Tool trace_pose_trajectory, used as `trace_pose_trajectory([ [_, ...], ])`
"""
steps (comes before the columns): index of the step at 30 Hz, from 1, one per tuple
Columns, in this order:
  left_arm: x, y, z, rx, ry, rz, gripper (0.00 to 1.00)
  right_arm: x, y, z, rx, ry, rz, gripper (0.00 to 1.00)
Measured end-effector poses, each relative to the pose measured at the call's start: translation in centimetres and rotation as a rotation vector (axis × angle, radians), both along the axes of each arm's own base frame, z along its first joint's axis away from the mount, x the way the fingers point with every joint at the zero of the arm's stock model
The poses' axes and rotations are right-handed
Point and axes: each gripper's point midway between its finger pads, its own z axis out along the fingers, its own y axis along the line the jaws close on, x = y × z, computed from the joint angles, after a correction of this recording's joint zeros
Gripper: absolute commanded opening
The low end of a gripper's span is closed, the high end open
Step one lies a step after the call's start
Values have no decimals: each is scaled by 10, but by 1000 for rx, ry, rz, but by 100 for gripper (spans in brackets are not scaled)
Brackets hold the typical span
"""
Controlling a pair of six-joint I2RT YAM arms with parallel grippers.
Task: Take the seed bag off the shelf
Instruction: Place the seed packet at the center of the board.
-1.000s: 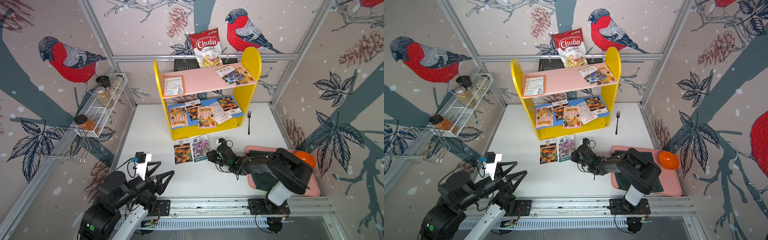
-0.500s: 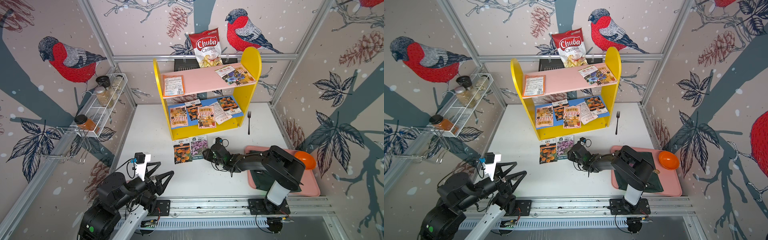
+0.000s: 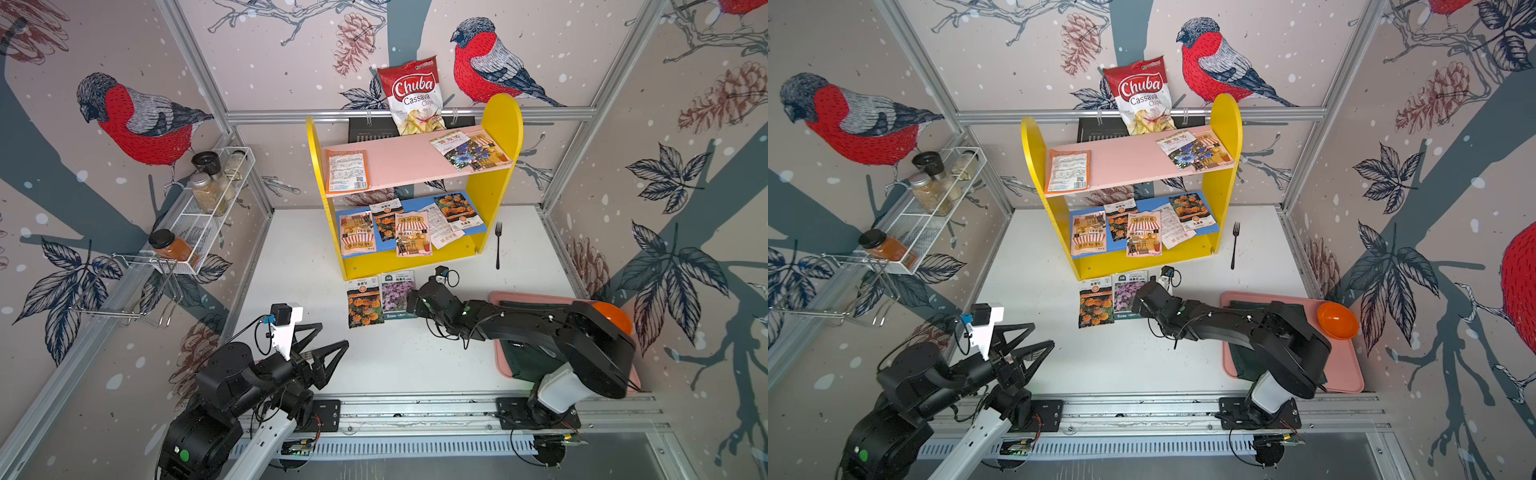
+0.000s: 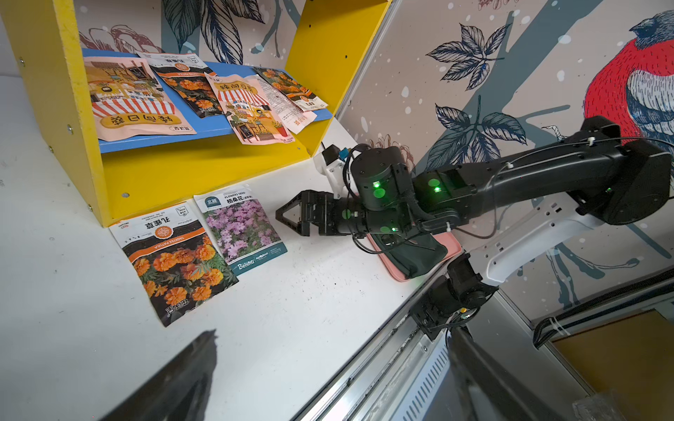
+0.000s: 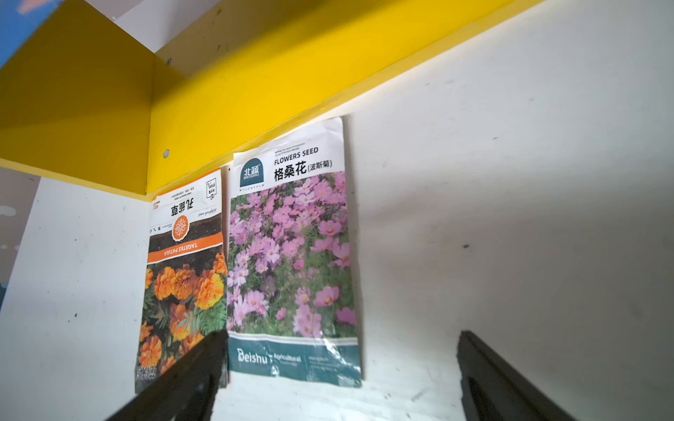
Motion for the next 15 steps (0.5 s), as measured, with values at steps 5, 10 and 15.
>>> trace_pose_trajectory([
  [5, 6, -3, 7, -17, -18, 2, 98, -8, -21, 60, 54, -98, 38, 100],
  [10, 20, -9, 11, -47, -7, 12, 98, -12, -42, 139, 118, -241, 66, 100],
  [15, 43, -18, 17, -88, 12, 29, 98, -1, -74, 225, 125, -377, 34, 100],
])
